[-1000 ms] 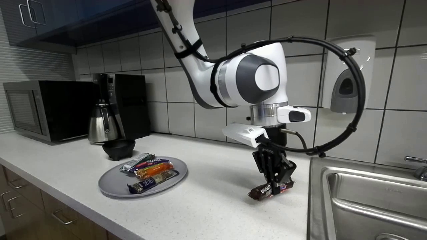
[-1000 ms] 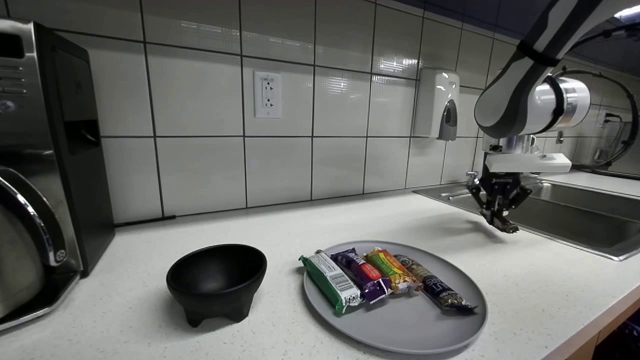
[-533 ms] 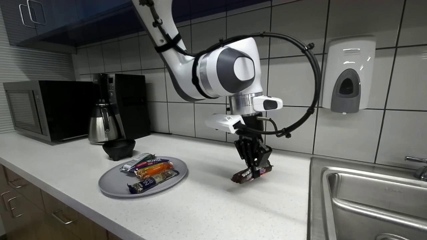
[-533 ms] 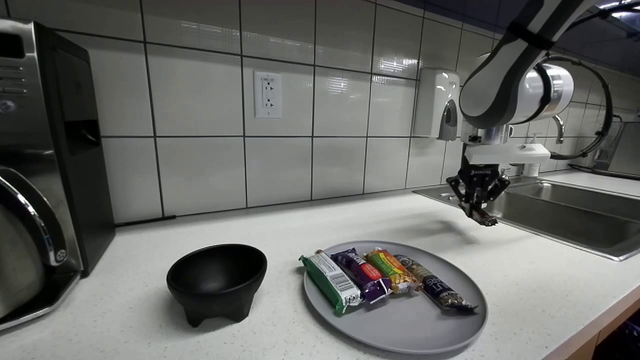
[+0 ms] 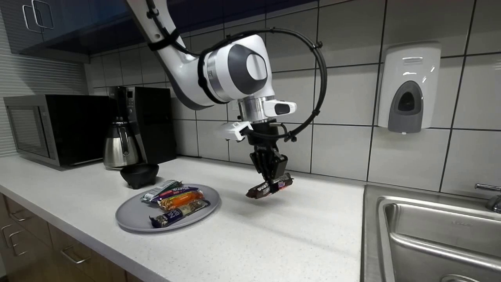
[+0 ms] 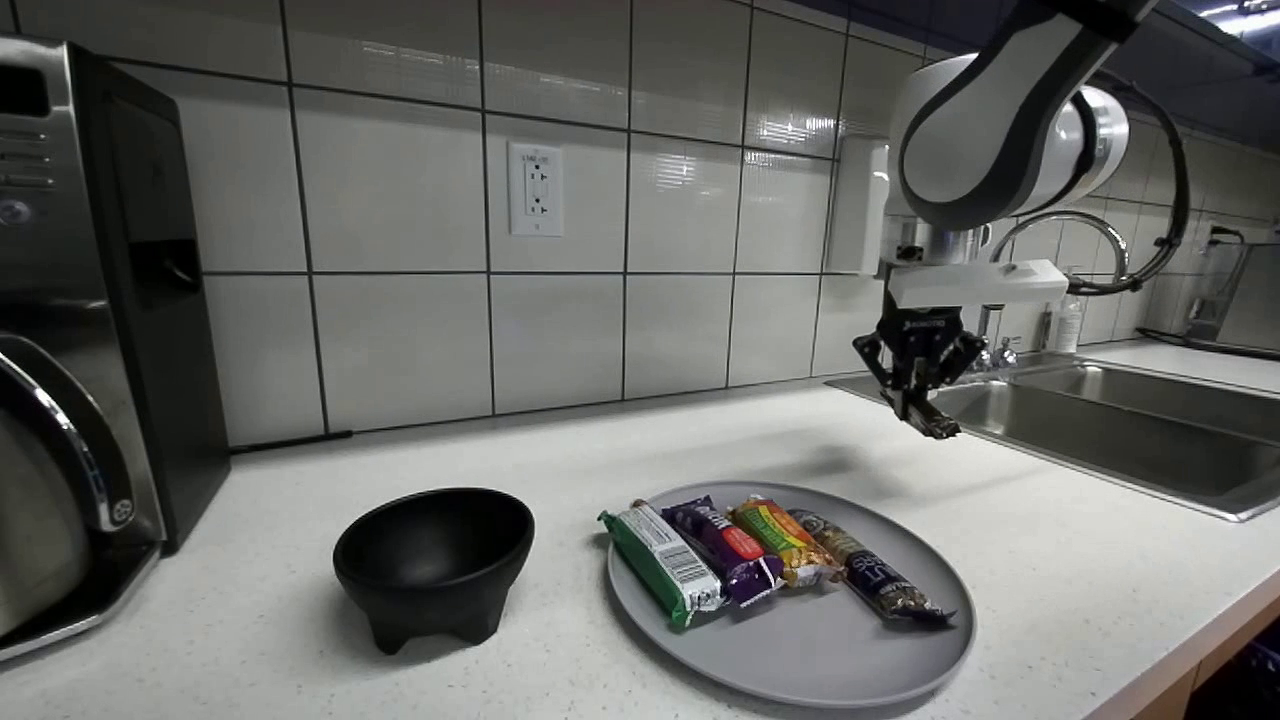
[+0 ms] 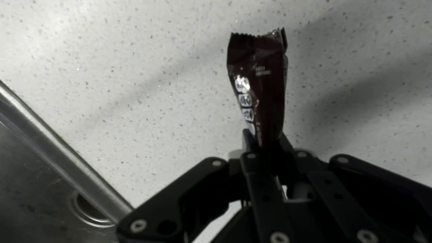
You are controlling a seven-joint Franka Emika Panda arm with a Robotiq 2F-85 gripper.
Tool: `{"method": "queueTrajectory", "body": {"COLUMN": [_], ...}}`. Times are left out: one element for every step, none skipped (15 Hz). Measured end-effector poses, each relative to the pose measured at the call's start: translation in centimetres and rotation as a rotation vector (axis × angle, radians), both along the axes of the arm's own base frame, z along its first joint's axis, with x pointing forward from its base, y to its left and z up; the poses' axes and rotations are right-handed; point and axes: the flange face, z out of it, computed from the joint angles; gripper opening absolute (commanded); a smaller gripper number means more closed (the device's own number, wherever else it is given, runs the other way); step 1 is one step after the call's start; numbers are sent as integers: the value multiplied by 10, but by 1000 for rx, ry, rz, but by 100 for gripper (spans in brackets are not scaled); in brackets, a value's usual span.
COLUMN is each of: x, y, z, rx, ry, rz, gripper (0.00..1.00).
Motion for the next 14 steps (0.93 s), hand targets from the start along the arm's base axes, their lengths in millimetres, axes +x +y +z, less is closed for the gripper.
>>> {"method": "queueTrajectory", "body": {"x": [-1, -3, -4, -6, -8, -9, -11, -13, -15, -16, -18, -20, -21, -22], "y": [9, 18, 27, 36, 45, 54, 62, 70, 78, 84, 91, 96, 101, 106], "z": [3, 7, 10, 12, 15, 17, 19, 20, 21, 22, 23, 24, 24, 24], "rx": [-1, -1, -1, -1, -2, -3, -4, -4, -4, -4, -4, -4, -5, -5], "ry": [3, 5, 8, 12, 17, 22, 29, 35, 41, 47, 53, 60, 66, 72], "rz": [2, 7, 12, 19, 28, 38, 48, 58, 69, 79, 88, 96, 105, 113], "gripper": [4, 4, 4, 4, 4, 4, 4, 4, 4, 4, 4, 4, 4, 4]}}
